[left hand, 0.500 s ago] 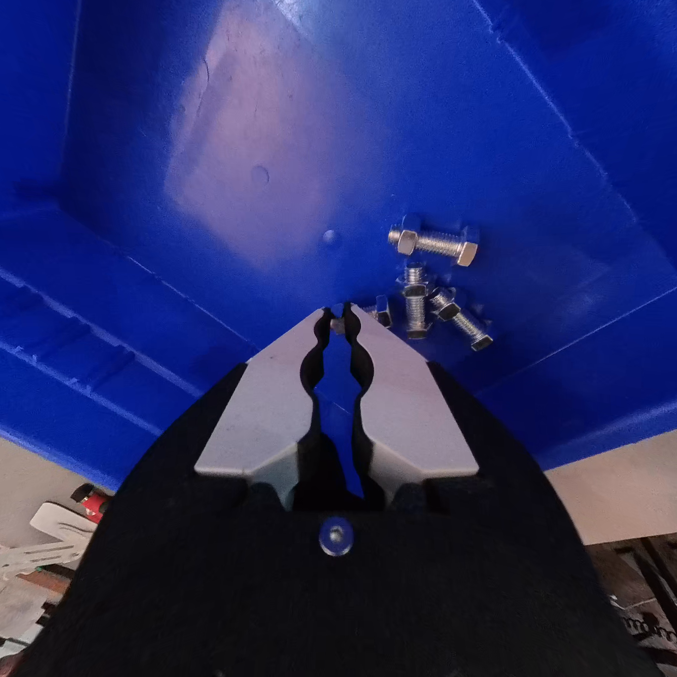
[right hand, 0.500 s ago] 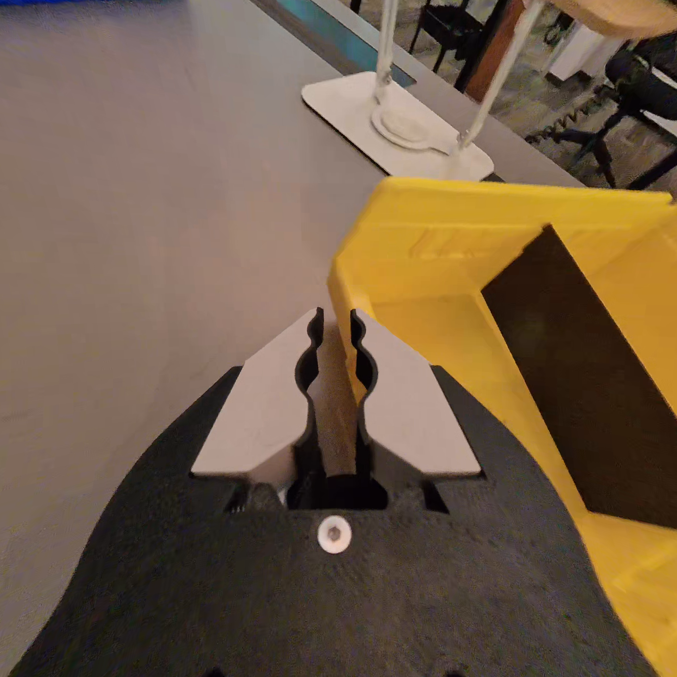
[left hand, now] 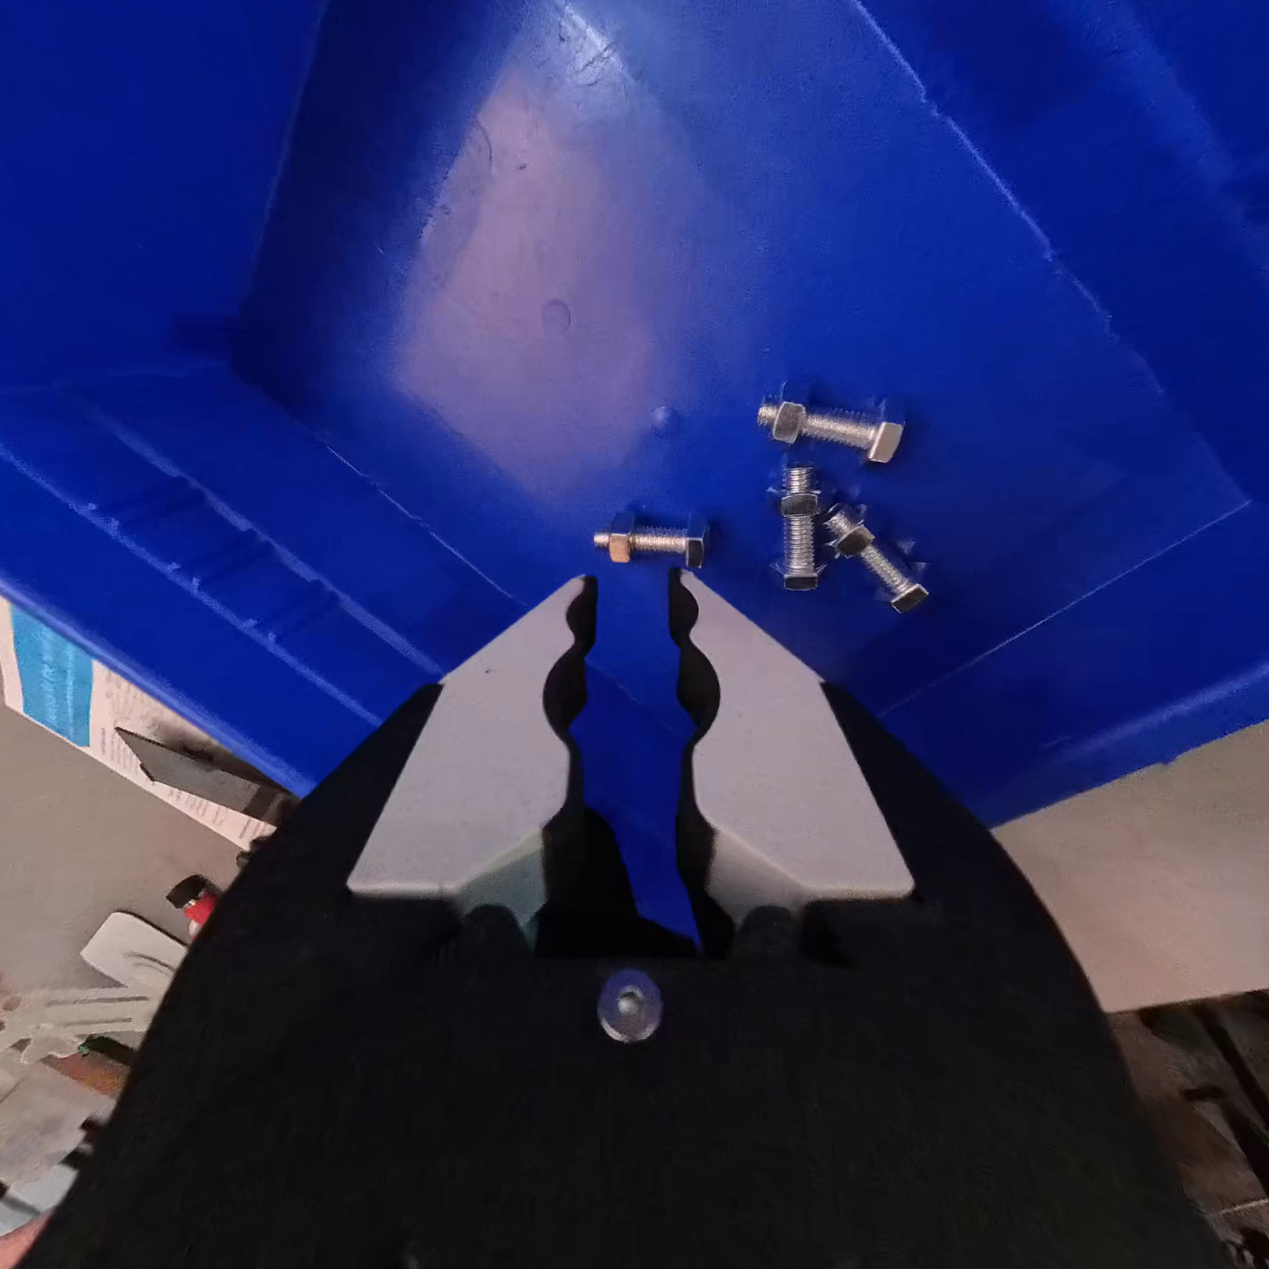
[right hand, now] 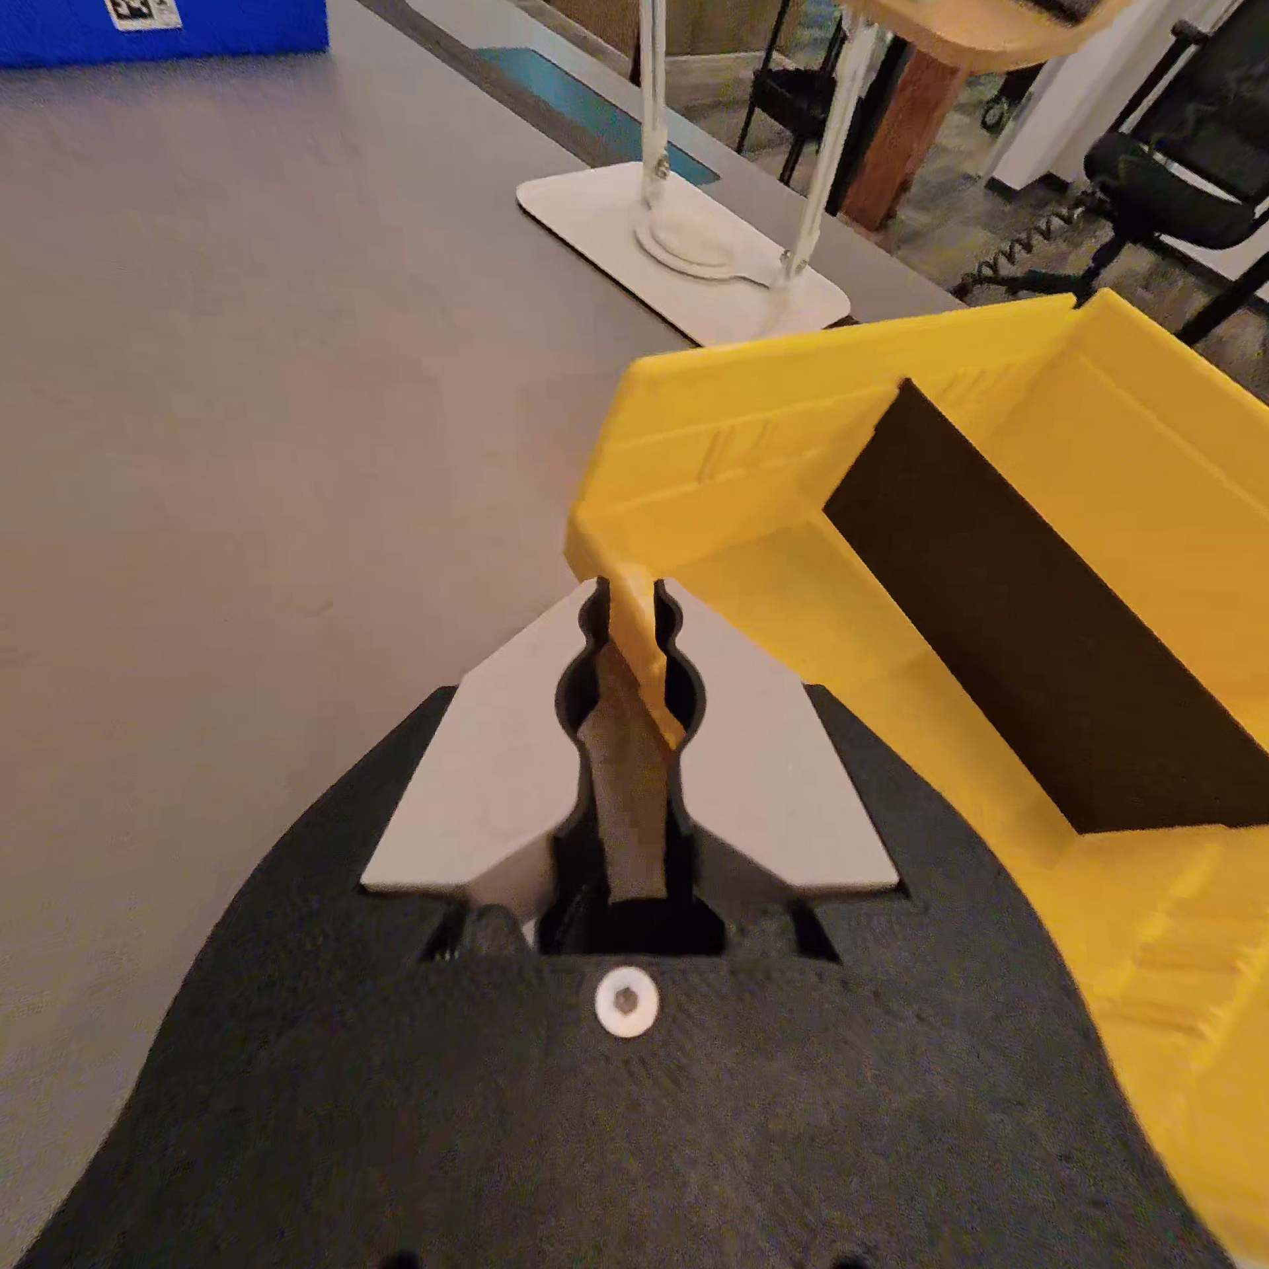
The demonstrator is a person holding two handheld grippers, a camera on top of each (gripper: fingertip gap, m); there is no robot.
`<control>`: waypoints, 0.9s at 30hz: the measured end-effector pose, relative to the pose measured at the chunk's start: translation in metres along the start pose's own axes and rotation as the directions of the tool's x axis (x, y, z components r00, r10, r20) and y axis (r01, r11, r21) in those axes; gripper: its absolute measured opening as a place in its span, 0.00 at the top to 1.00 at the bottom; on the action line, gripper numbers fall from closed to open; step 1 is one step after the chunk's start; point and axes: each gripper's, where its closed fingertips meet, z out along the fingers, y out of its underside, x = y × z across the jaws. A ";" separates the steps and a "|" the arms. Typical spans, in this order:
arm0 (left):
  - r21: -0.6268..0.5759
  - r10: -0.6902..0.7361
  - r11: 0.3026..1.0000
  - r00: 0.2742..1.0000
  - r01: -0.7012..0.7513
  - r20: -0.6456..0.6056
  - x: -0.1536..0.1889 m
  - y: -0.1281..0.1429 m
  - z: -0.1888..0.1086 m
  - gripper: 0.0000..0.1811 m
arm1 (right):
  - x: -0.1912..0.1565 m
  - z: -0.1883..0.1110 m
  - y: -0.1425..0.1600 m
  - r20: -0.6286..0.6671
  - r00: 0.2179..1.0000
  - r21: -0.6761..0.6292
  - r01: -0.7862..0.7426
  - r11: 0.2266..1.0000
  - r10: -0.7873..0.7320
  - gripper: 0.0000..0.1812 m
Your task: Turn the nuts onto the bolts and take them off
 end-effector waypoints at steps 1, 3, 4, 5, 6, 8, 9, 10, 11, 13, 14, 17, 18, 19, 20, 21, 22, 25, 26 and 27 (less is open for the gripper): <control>-0.010 0.010 1.000 1.000 -0.010 0.013 -0.001 0.001 0.004 0.90 | -0.007 0.004 -0.002 0.010 1.000 0.008 0.003 1.000 -0.004 0.94; -0.061 0.058 0.997 0.998 -0.056 0.037 -0.001 0.005 0.014 0.89 | -0.022 0.011 -0.005 0.041 0.999 0.020 0.006 1.000 -0.007 0.94; -0.087 0.079 0.993 0.996 -0.076 0.033 0.001 0.007 0.019 0.89 | -0.030 0.014 -0.007 0.059 0.998 0.025 0.004 1.000 -0.006 0.94; -0.109 0.096 0.990 0.995 -0.092 0.031 0.001 0.009 0.023 0.89 | -0.037 0.018 -0.007 0.078 0.997 0.027 0.007 1.000 -0.009 0.94; -0.125 0.115 0.986 0.993 -0.110 0.036 0.000 0.010 0.027 0.89 | -0.043 0.020 -0.007 0.092 0.996 0.025 0.015 1.000 -0.018 0.94; -0.128 0.132 0.983 0.991 -0.128 0.026 0.000 0.009 0.031 0.92 | -0.052 0.024 -0.008 0.105 0.994 0.027 0.034 0.999 -0.037 0.94; -0.107 0.136 0.985 0.990 -0.132 0.029 -0.001 0.006 0.031 0.93 | -0.056 0.026 -0.008 0.114 0.993 0.028 0.037 0.999 -0.040 0.94; -0.075 0.131 0.989 0.991 -0.130 0.013 0.000 0.001 0.031 0.96 | -0.059 0.027 -0.008 0.122 0.992 0.028 0.037 0.999 -0.040 0.94; -0.052 0.130 0.990 0.992 -0.130 -0.003 0.002 -0.002 0.030 0.96 | -0.062 0.028 -0.009 0.128 0.991 0.028 0.037 0.999 -0.040 0.94; -0.051 0.158 0.986 0.987 -0.156 0.027 -0.001 -0.003 0.029 0.96 | -0.067 0.031 -0.011 0.139 0.989 0.028 0.041 0.999 -0.044 0.94; -0.047 0.173 0.984 0.984 -0.170 0.050 -0.003 -0.003 0.029 0.96 | -0.070 0.032 -0.014 0.147 0.988 0.031 0.040 0.999 -0.044 0.94; 0.016 0.178 0.983 0.976 -0.182 0.125 -0.009 -0.012 0.022 0.96 | -0.086 0.037 -0.034 0.189 0.981 0.063 0.029 0.998 -0.041 0.94; 0.036 0.179 0.982 0.971 -0.187 0.159 -0.012 -0.015 0.018 0.96 | -0.092 0.040 -0.042 0.205 0.978 0.074 0.024 0.997 -0.039 0.94; 0.047 0.187 0.978 0.958 -0.202 0.216 -0.017 -0.017 0.014 0.96 | -0.101 0.043 -0.051 0.230 0.972 0.086 0.020 0.996 -0.039 0.94; 0.045 0.206 0.973 0.936 -0.228 0.284 -0.023 -0.019 0.010 0.96 | -0.108 0.046 -0.061 0.249 0.968 0.099 0.015 0.995 -0.039 0.94; 0.059 0.215 0.967 0.921 -0.247 0.325 -0.023 -0.021 0.006 0.96 | -0.115 0.050 -0.071 0.264 0.964 0.111 0.011 0.994 -0.040 0.94; 0.089 0.209 0.963 0.912 -0.255 0.353 -0.022 -0.025 0.002 0.96 | -0.123 0.054 -0.081 0.286 0.957 0.125 0.006 0.992 -0.042 0.93; 0.152 0.189 0.943 0.852 -0.297 0.489 -0.027 -0.034 -0.016 0.96 | -0.147 0.065 -0.114 0.362 0.931 0.172 -0.026 0.985 -0.038 0.94; 0.187 0.174 0.931 0.833 -0.312 0.525 -0.026 -0.038 -0.023 0.97 | -0.154 0.069 -0.124 0.387 0.922 0.182 -0.044 0.982 -0.030 0.93; 0.209 0.158 0.924 0.817 -0.321 0.554 -0.026 -0.041 -0.030 0.97 | -0.160 0.072 -0.135 0.410 0.912 0.194 -0.067 0.979 -0.019 0.93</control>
